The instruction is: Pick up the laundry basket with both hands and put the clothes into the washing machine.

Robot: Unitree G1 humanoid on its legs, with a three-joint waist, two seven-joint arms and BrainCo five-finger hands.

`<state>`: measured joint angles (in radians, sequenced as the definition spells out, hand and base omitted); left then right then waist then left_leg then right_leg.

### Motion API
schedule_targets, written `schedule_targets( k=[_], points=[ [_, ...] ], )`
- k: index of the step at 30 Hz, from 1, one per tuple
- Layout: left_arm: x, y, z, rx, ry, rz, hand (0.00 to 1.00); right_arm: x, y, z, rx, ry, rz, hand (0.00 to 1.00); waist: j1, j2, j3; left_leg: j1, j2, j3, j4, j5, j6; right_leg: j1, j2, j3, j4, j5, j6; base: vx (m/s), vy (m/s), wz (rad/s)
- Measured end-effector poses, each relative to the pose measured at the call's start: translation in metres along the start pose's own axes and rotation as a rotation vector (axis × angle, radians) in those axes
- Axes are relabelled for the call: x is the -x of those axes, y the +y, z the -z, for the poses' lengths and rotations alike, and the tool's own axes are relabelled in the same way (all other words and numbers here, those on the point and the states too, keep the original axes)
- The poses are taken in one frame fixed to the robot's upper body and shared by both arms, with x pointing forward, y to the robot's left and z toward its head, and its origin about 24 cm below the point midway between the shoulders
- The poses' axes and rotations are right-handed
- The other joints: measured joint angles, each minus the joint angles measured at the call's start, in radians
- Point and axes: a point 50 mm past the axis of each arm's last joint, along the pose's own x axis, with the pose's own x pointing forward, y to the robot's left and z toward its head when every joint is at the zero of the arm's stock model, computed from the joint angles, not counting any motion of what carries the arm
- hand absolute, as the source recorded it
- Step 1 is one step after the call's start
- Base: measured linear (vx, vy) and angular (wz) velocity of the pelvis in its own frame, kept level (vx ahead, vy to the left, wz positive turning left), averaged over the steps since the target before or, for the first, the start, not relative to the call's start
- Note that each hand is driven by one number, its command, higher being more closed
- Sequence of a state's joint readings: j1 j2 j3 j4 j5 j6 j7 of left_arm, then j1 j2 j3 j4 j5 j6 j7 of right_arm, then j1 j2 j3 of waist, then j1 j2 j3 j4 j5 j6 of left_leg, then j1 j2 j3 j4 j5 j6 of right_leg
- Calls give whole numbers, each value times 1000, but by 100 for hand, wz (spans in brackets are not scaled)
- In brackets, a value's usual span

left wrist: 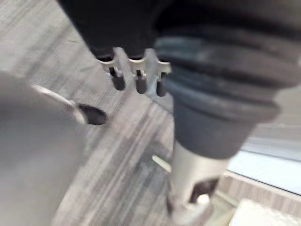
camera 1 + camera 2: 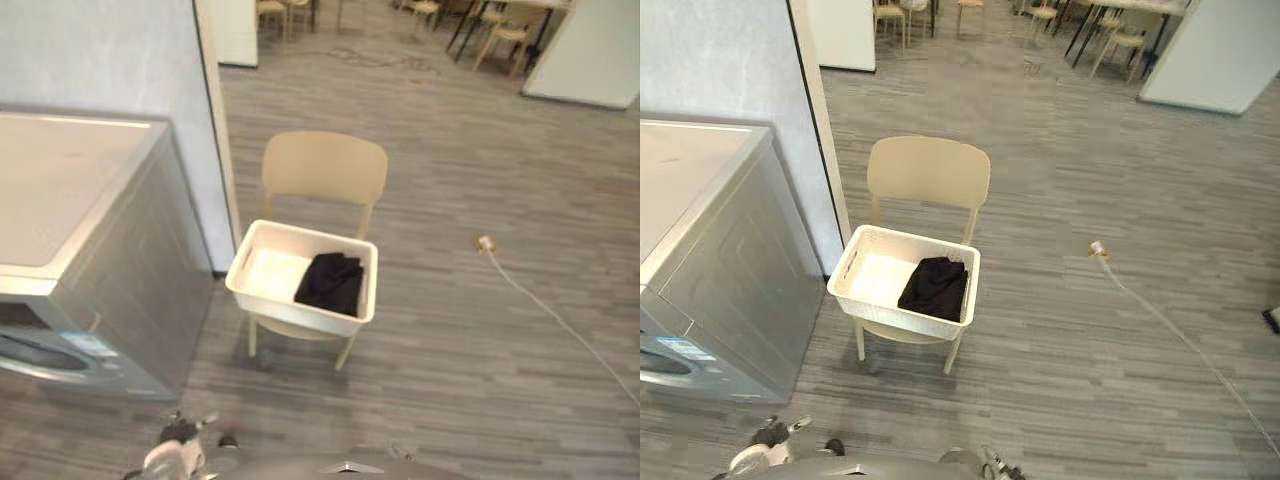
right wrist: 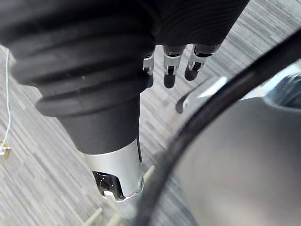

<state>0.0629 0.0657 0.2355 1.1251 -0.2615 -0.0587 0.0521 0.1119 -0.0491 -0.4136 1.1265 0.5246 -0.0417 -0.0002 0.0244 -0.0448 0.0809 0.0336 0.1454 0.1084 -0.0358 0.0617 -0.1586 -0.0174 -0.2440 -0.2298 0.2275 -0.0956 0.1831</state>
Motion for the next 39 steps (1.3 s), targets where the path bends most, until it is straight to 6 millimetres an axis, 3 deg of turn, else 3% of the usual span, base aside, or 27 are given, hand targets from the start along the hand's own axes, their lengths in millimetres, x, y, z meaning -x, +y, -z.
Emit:
schedule_targets(
  k=[2, 3, 5, 8, 9, 11, 13, 15, 16, 17, 19, 20, 25, 29, 31, 34, 37, 39],
  points=[
    [1, -3, 8, 8, 28, 7, 0, -1, -4, -7, 9, -19, 4, 0, -4, 42, -2, 4, 67, -36, -15, 28, -26, 39, 72, -48, -27, 2, -31, 120, -348, 37],
    [1, -1, 9, 11, 38, 8, 0, -1, -4, -8, 11, -24, 0, 0, -14, 46, -5, 3, 99, -58, -21, 43, -37, 61, 107, -82, -44, -3, -44, 82, -318, 59],
    [1, 2, 8, 24, 35, -4, 0, -1, 0, -11, 15, -44, -10, 0, -26, 39, -3, -4, 127, -50, -22, 63, -38, 90, 140, -118, -69, -12, -61, 35, -171, 51],
    [0, 6, 3, 36, 17, -17, 0, -1, 8, -14, 26, -71, -39, 0, -15, 26, 6, -36, 148, -16, 34, 60, -29, 91, 162, -118, -73, -31, -77, 24, -114, 9],
    [-1, 9, -2, 47, -3, -25, 0, 0, 17, -16, 41, -87, -72, 0, -15, 9, 15, -86, 147, 10, 145, 41, 1, 97, 157, -113, -78, -42, -84, 2, -55, -3],
    [-1, 10, -8, 46, -28, -28, 0, 0, 28, -24, 66, -122, -113, 0, -14, 6, 27, -147, 150, 28, 290, 21, 33, 114, 149, -111, -86, -41, -87, -5, -53, -2],
    [-1, 6, -7, 28, -31, -19, 0, 3, 32, -46, 108, -209, -138, 0, -13, 35, 38, -196, 154, 28, 397, 14, 41, 129, 144, -105, -98, -35, -87, -3, -17, 0],
    [0, -1, -5, 5, -27, 1, 0, 7, 43, -72, 116, -310, -179, 0, -12, 64, 45, -195, 152, 38, 357, 12, 38, 125, 143, -99, -119, -18, -84, 12, 50, -3],
    [1, -4, -1, -6, -14, 11, 0, 14, 54, -90, 118, -394, -211, 0, -12, 92, 46, -182, 147, 53, 291, 12, 38, 113, 144, -98, -138, 0, -79, 18, 82, -7],
    [2, -5, 5, -5, 2, 12, 0, 22, 68, -110, 132, -486, -251, 0, -12, 117, 46, -163, 140, 64, 212, 12, 36, 84, 146, -93, -146, 13, -74, 25, 71, -10],
    [3, -3, 11, -25, 21, 7, 0, 39, 92, -138, 122, -614, -322, 0, -8, 132, 47, -142, 132, 88, 142, 10, 10, 49, 142, -74, -143, 24, -63, 31, 98, -30],
    [5, 2, 18, -48, 41, -6, 0, 62, 117, -163, 110, -757, -400, 0, -4, 124, 54, -115, 110, 119, 114, 13, 3, 49, 121, -53, -145, 43, -53, 44, 127, -36],
    [3, 6, 6, -221, -3, 5, 0, 143, 168, -211, 179, -1190, -598, 0, 6, 84, 48, -106, 37, 158, 86, -6, 32, 37, 56, -31, -185, 76, -14, 39, 95, -14],
    [0, -3, -22, -257, -112, 31, 0, 191, 201, -221, 274, -1394, -720, 0, 15, 45, 71, -184, 10, 155, 116, -8, 54, -4, 32, -46, -220, 113, -6, 41, 73, 9],
    [0, -22, -47, -272, -205, 77, 0, 216, 224, -227, 380, -1507, -787, 0, 20, 34, 114, -244, 9, 123, 160, -14, 63, -22, 30, -71, -221, 123, -7, -15, 43, 31],
    [1, -41, -61, -304, -267, 135, 0, 248, 255, -233, 540, -1613, -921, 0, 34, 22, 161, -289, 12, 105, 173, -14, 64, -53, 34, -87, -213, 127, -9, -69, 35, 18],
    [2, -49, -76, -308, -320, 151, 0, 272, 279, -240, 771, -1704, -984, 0, 39, 16, 217, -335, 11, 74, 191, -8, 70, -75, 36, -114, -203, 130, -10, -68, 28, 21],
    [3, -51, -85, -308, -349, 156, 0, 274, 287, -246, 923, -1733, -950, 0, 51, 11, 239, -360, 9, 61, 192, -2, 73, -93, 37, -118, -197, 132, -11, -55, 35, 20]
  ],
)
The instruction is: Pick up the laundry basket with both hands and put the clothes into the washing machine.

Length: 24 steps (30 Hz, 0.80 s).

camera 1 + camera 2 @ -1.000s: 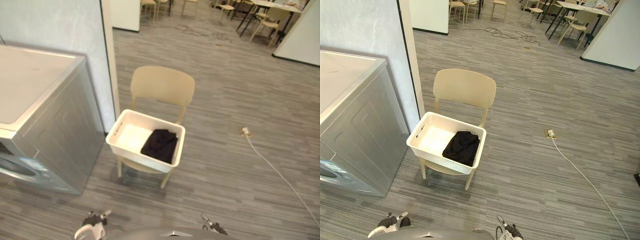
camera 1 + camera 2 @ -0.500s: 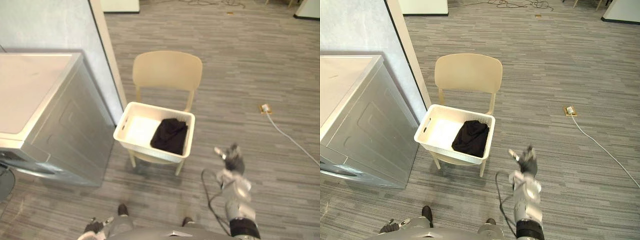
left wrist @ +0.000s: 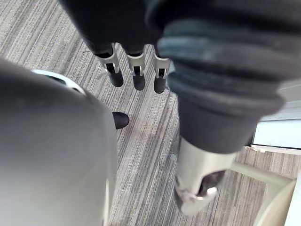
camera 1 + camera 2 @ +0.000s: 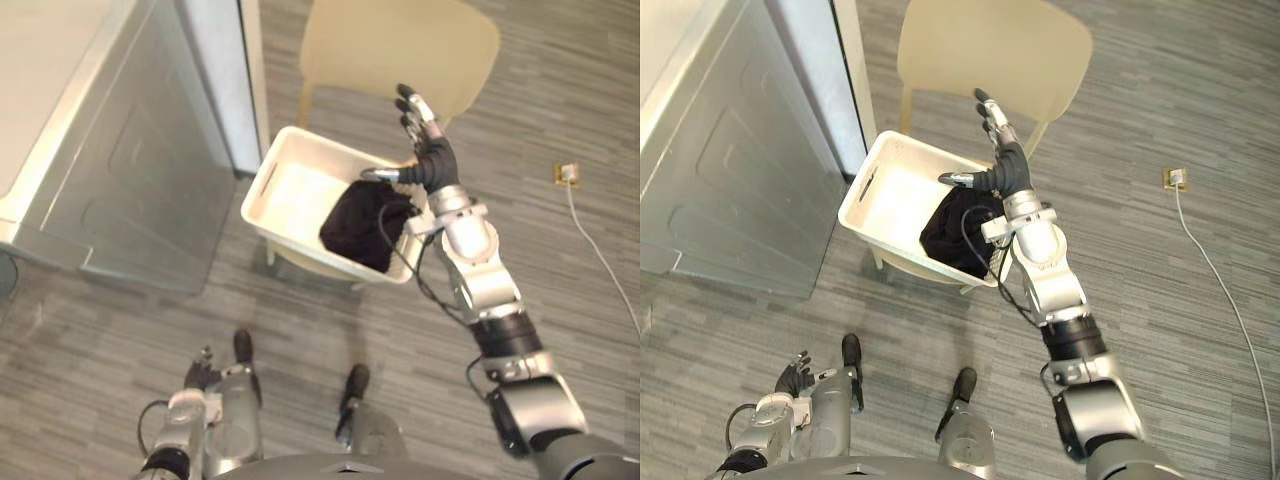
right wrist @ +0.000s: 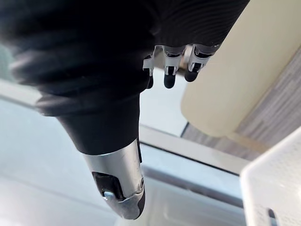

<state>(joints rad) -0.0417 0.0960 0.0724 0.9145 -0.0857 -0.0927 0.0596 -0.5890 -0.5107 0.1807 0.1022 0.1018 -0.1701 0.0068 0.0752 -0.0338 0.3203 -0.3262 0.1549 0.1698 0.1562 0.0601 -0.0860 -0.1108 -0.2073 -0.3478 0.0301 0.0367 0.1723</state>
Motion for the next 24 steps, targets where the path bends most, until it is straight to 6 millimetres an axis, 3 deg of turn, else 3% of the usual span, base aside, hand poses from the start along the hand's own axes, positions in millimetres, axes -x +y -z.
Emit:
schedule_targets(
  k=[5, 11, 18, 24],
  points=[
    [-4, 3, -19, -4, -66, -4, 0, -12, -4, 18, 252, 109, -182, 0, 22, -15, 50, -43, -2, -23, 7, 12, 6, -31, 0, -26, 17, 0, 0, -28, 27, 12],
    [-4, 26, -33, -34, -123, -67, 0, -9, -34, 34, 529, 240, -270, 0, 34, -36, 120, -94, 4, -35, 34, 12, 7, -67, 3, -40, 27, 9, -5, -43, 22, 1],
    [-2, 31, -27, -41, -115, -81, 0, -17, -72, 38, 617, 328, -203, 0, 50, -36, 146, -131, 5, -34, 34, 21, 14, -104, 4, -40, 24, 23, -9, -38, 14, -1],
    [-1, 27, -33, -34, -146, -66, 0, -11, -86, 48, 658, 392, -169, 0, 60, -33, 149, -165, 4, -35, 35, 26, 18, -136, 3, -41, 25, 27, -9, 0, 0, 0]
  ],
)
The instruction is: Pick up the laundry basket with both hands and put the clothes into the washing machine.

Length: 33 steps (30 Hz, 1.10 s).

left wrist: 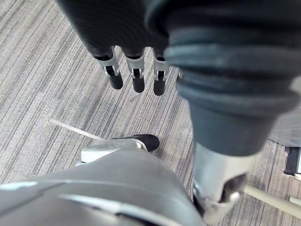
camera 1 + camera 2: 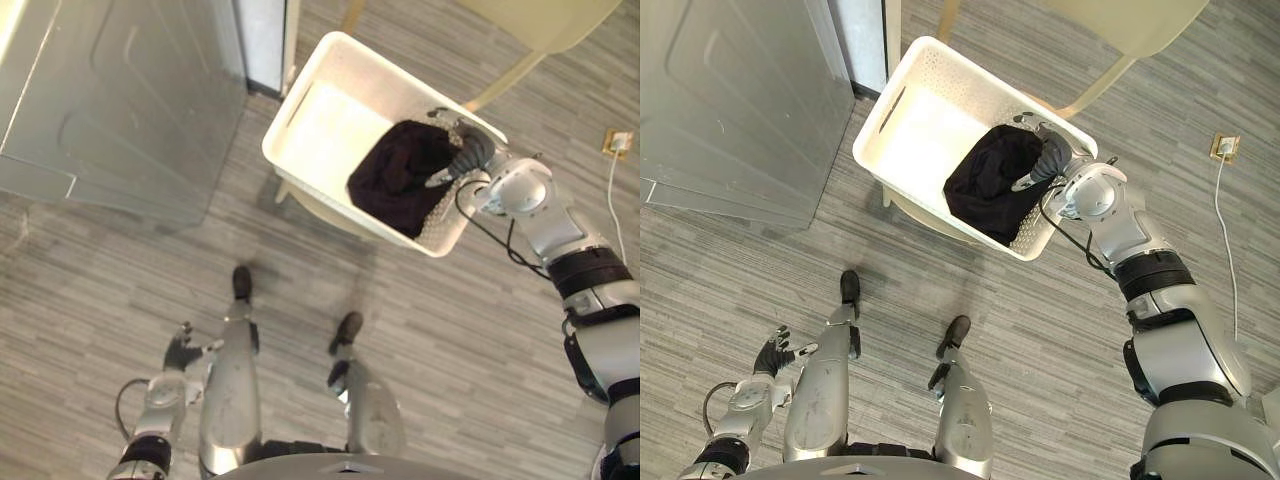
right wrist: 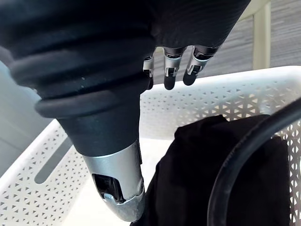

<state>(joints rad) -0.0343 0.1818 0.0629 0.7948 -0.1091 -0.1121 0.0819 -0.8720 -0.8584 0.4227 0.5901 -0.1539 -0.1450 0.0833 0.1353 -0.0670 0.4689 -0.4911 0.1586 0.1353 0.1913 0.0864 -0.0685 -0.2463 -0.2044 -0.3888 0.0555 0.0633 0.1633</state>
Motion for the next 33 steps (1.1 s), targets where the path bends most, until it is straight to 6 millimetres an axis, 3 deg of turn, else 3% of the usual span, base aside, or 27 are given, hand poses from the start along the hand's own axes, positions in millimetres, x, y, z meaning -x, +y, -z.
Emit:
schedule_targets(
  k=[5, 9, 19, 26, 33],
  points=[
    [2, -6, -10, 13, -55, 29, 0, 3, 0, 17, -17, 86, 9, 0, 2, 14, 10, -27, -4, -9, 4, 2, 3, -19, -2, -8, 3, 0, 0, -16, 8, 5],
    [4, -21, -28, 109, -138, 64, 0, 7, -18, 32, -101, 149, 125, 0, 8, 53, 33, -65, -9, -28, -3, 17, 6, -45, -3, -29, 5, 0, 0, -31, 12, 12],
    [6, -26, -34, 167, -167, 64, 0, 7, -46, 42, -193, 209, 271, 0, 23, 65, 38, -149, -8, -25, -1, 29, 10, -145, -10, -20, 29, 1, 0, -3, 2, -2],
    [6, -24, -35, 195, -166, 34, 0, 9, -52, 41, -213, 204, 326, 0, 27, 68, 39, -218, -9, -29, 1, 37, 16, -211, -10, -22, 29, 15, -6, -4, 2, 0],
    [10, -32, -59, 238, -267, 62, 0, 10, -49, 38, -200, 180, 322, 0, 34, 69, 39, -313, -11, -59, 20, 44, 19, -279, -5, -45, 37, 19, -8, -16, 18, 6]
  ],
)
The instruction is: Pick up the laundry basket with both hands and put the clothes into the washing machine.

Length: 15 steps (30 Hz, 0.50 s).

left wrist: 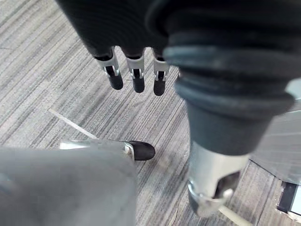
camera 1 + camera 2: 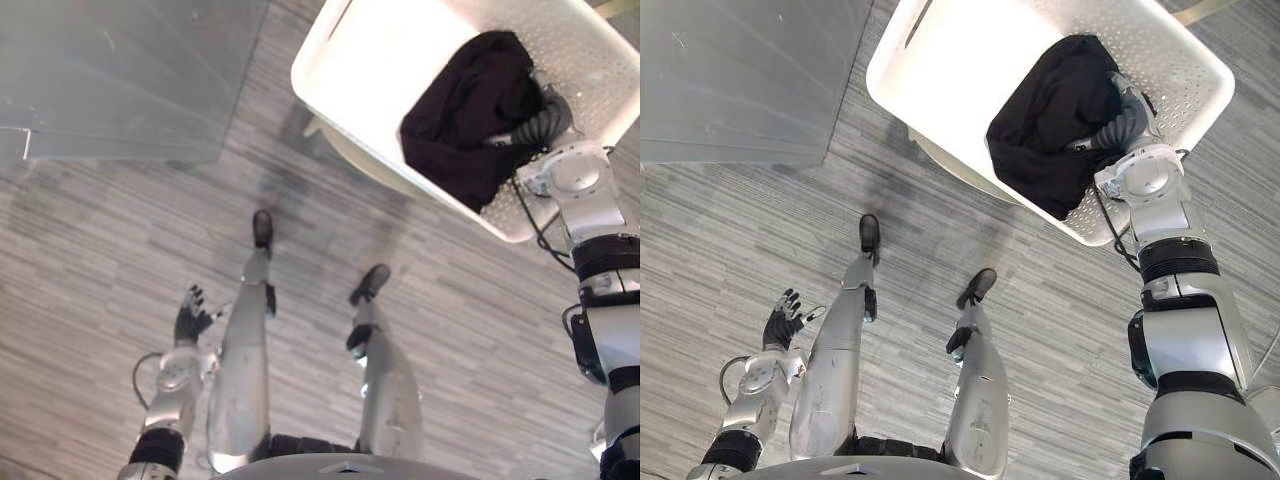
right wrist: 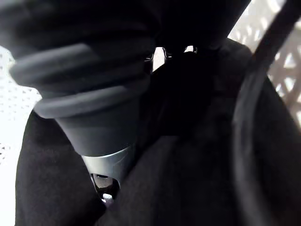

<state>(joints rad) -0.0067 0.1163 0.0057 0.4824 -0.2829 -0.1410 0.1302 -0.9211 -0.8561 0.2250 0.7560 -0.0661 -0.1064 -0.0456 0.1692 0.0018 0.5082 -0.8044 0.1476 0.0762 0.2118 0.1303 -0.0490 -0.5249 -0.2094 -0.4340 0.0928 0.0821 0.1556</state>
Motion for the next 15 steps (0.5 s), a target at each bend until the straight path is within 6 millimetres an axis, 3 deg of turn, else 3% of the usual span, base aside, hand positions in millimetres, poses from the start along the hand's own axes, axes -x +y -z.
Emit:
schedule_targets(
  k=[7, 8, 15],
  points=[
    [2, -19, -21, 82, -98, 37, 0, 5, -7, -10, 37, -74, 27, 0, 7, 0, -1, -91, 4, -20, 29, 2, 1, -88, -12, -24, 74, -29, -7, -12, 34, 4],
    [3, -17, -27, 105, -124, 22, 0, 7, -7, -15, 64, -100, 28, 100, 5, -1, -1, -107, 7, -22, 35, 2, 1, -108, -13, -25, 93, -37, -12, -26, 38, -4],
    [15, -2, -30, 145, -162, -57, 0, 13, -8, -28, 132, -166, 50, 100, 16, -5, -7, -160, 34, -21, 63, 0, -5, -169, -13, -31, 155, -65, -23, -4, 14, -4]
  ],
)
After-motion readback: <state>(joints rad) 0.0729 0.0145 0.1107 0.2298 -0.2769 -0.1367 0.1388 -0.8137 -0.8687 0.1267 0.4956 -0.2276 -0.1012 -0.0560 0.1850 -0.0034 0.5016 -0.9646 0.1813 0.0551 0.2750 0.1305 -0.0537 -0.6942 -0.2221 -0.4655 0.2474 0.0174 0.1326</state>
